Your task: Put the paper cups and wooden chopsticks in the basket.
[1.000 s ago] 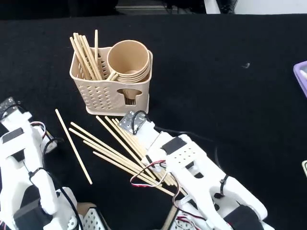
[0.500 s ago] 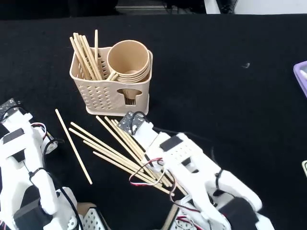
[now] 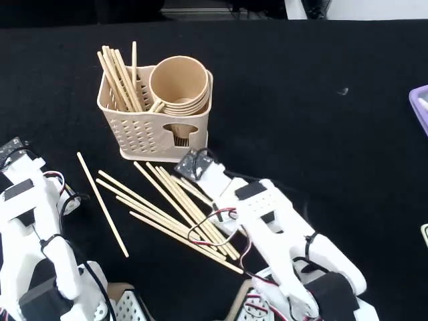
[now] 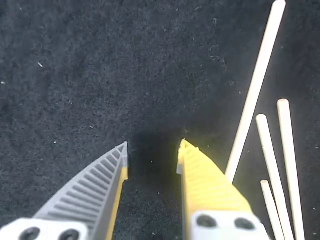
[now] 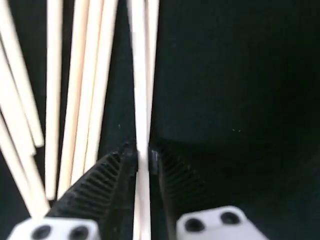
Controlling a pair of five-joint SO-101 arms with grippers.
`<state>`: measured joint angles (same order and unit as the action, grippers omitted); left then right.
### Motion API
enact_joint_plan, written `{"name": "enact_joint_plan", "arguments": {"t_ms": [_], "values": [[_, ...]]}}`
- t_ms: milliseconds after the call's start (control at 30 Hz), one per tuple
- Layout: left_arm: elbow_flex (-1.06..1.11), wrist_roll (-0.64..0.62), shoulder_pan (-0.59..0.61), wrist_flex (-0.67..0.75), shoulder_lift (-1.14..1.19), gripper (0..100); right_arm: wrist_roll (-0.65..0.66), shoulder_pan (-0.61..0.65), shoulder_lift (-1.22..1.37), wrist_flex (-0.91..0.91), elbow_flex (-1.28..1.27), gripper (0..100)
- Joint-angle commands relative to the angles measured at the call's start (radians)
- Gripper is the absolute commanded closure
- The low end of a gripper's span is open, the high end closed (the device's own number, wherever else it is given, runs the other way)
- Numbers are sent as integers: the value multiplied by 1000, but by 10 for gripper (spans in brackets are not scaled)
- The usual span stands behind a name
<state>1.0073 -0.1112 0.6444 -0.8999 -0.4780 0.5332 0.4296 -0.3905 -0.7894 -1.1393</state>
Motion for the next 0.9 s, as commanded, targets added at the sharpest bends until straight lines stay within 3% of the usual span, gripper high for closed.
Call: {"name": "enact_joint_plan", "arguments": {"t_ms": [0, 233, 467, 667, 867], "values": [[-7, -9, 2, 9, -32, 830, 124, -49, -10, -115, 16, 956], [-7, -9, 8, 9, -31, 830, 132, -44, -5, -261, 111, 953], [-7, -9, 8, 9, -29, 830, 133, -43, -2, -275, 74, 949], [-5, -9, 10, 8, -28, 830, 133, -44, -2, -273, 39, 847], [5, -9, 10, 9, -32, 830, 133, -44, -2, -192, 2, 992]]}}
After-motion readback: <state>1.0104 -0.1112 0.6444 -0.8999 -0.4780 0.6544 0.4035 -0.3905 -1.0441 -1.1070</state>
